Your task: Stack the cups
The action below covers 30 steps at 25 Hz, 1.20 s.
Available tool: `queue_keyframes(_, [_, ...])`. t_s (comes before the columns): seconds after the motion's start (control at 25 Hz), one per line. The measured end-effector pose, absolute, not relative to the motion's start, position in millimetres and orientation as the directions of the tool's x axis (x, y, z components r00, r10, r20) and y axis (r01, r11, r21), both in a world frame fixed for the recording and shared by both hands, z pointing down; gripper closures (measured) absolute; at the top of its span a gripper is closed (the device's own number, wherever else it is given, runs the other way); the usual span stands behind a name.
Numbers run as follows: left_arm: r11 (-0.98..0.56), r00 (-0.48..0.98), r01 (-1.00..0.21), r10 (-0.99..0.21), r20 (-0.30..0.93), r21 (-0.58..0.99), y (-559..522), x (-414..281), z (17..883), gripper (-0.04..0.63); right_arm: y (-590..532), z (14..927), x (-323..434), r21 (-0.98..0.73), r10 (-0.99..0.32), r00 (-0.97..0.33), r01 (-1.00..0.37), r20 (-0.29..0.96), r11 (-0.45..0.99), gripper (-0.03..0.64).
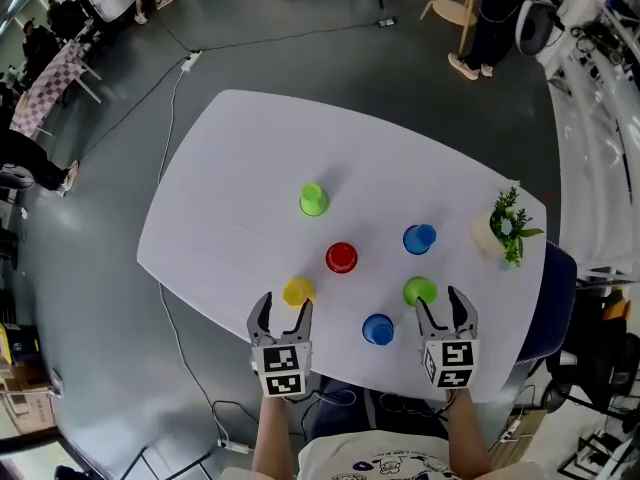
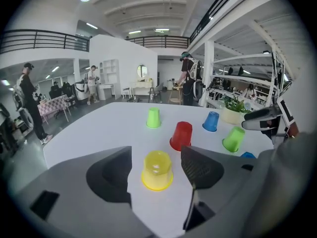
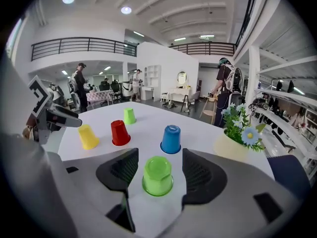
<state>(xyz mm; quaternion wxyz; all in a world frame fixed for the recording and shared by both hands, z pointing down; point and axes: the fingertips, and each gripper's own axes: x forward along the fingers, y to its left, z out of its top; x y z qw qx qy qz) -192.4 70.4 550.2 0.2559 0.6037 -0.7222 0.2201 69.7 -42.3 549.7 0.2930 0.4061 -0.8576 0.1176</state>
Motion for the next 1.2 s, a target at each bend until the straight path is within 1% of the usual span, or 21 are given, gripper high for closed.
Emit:
queue_keyframes(0.24, [0.198, -0.173, -0.979, -0.715, 0.677, -0.04, 57, -198, 577, 0.296, -48, 566, 68, 0.022, -0.592, -0.512, -0.745, 0.622, 0.667, 0.322])
queue_keyframes(0.28, [0.213, -0.19, -0.976, -0.709, 0.679, -0.05, 57, -201, 581, 0.31, -48, 568, 68, 0.022, -0.587, -0.514, -0.741, 0.625, 0.671, 0.322])
queue_keyframes(0.32, [0.23, -0.209, -0.971, -0.706, 0.677, -0.06, 57, -204, 583, 0.366, -48, 570, 68, 0.023, -0.583, -0.515, -0.737, 0.629, 0.676, 0.322])
queue_keyframes(0.36, [0.244, -0.225, -0.967, -0.705, 0.672, -0.068, 58, -206, 583, 0.374, -48, 571, 67, 0.023, -0.578, -0.517, -0.732, 0.631, 0.68, 0.322])
queue_keyframes(0.52, [0.271, -0.243, -0.961, -0.701, 0.671, -0.065, 61, -204, 579, 0.379, -49, 576, 66, 0.011, -0.554, -0.536, -0.712, 0.637, 0.702, 0.322])
queue_keyframes(0.64, [0.257, -0.223, -0.965, -0.727, 0.649, -0.044, 57, -190, 559, 0.379, -51, 581, 65, 0.002, -0.539, -0.545, -0.702, 0.643, 0.712, 0.322])
queue_keyframes(0.8, [0.16, -0.159, -0.986, -0.777, 0.609, -0.053, 36, -158, 524, 0.379, -54, 584, 65, -0.004, -0.523, -0.554, -0.689, 0.648, 0.724, 0.322])
queue_keyframes(0.96, [0.04, -0.043, -0.999, -0.809, 0.586, -0.019, 11, -115, 503, 0.379, -56, 589, 71, 0.008, -0.512, -0.555, -0.673, 0.656, 0.74, 0.356])
queue_keyframes(1.0, [0.002, -0.009, -1.0, -0.812, 0.583, -0.012, 5, -104, 501, 0.379, -56, 590, 72, 0.006, -0.51, -0.556, -0.672, 0.656, 0.74, 0.38])
queue_keyframes(1.2, [-0.187, 0.147, -0.982, -0.782, 0.606, -0.003, -23, -58, 506, 0.379, -64, 581, 76, -0.004, -0.533, -0.566, -0.688, 0.629, 0.725, 0.381])
